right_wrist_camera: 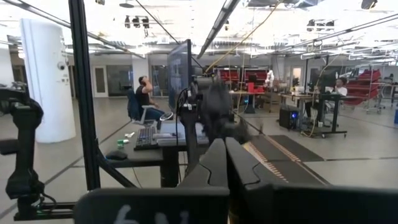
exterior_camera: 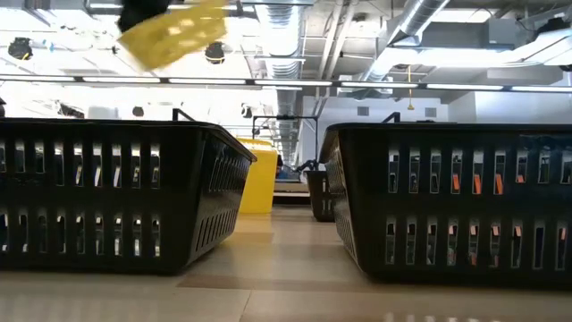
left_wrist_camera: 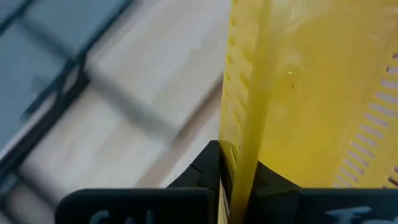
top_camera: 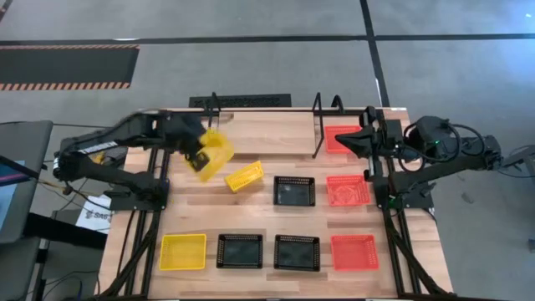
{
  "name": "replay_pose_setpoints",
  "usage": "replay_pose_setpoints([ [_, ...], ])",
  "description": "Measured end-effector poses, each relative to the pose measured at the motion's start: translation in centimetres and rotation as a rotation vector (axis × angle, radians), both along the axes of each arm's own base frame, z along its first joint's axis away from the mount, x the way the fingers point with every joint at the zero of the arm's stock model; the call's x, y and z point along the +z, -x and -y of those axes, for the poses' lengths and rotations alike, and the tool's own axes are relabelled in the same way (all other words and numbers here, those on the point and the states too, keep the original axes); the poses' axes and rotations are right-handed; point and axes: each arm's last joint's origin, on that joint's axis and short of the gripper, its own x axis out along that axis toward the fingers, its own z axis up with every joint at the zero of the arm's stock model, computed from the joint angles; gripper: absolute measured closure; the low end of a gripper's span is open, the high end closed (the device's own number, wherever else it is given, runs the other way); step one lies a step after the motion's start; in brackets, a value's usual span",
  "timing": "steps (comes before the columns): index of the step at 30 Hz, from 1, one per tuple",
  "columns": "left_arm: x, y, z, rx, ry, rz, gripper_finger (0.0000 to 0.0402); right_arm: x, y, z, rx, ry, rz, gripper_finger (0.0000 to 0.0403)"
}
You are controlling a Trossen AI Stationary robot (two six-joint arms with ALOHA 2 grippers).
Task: Stack baskets on shelf by color
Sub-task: Put the top left yellow bin on the shelf
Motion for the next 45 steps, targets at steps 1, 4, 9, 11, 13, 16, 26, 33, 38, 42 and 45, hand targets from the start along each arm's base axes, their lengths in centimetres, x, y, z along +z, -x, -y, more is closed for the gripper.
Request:
replay_pose_setpoints([
  [1,1.1,-0.6,-0.1,0.003,-0.017,0.095,0.0401,0.0,0.0,0.0,0.0,0.0,0.001,0.0402],
  [4,4.1,-2.4,-0.5,-0.016,-0.063,0.362,0.0401,0.1,0.0,0.0,0.0,-0.001,0.01,0.0402],
  [9,5.6,-5.4,-2.1,-0.031,-0.103,0.569,0.0401,0.2,0.1,0.0,0.0,-0.002,0.019,0.0402],
  [11,5.0,-6.8,-3.2,-0.001,-0.083,0.583,0.0401,0.2,0.1,0.0,0.0,-0.002,0.018,0.0402],
  [13,3.6,-8.4,-4.4,0.047,-0.045,0.55,0.0401,0.2,0.1,0.0,0.0,-0.002,0.018,0.0402],
  [16,0.5,-10.8,-6.4,0.124,0.026,0.454,0.0401,0.2,0.1,0.0,0.0,-0.002,0.019,0.0402],
  [26,-7.5,-12.6,-11.8,0.429,0.321,0.177,0.0401,0.2,0.1,0.0,0.009,-0.035,0.019,0.0402],
  [33,-9.4,-11.1,-13.3,0.579,0.378,0.029,0.0401,-0.2,0.0,0.0,0.009,-0.03,-0.021,0.0402],
  [38,-9.3,-11.1,-13.4,0.612,0.372,0.043,0.0401,-0.2,0.0,0.0,0.009,-0.03,-0.022,0.0402],
  [42,-9.3,-11.1,-13.5,0.604,0.374,0.042,0.0401,-0.2,0.0,0.0,0.009,-0.03,-0.024,0.0402],
  [45,-9.3,-11.1,-13.5,0.603,0.374,0.042,0.0401,-0.2,0.0,0.0,0.009,-0.03,-0.024,0.0402],
])
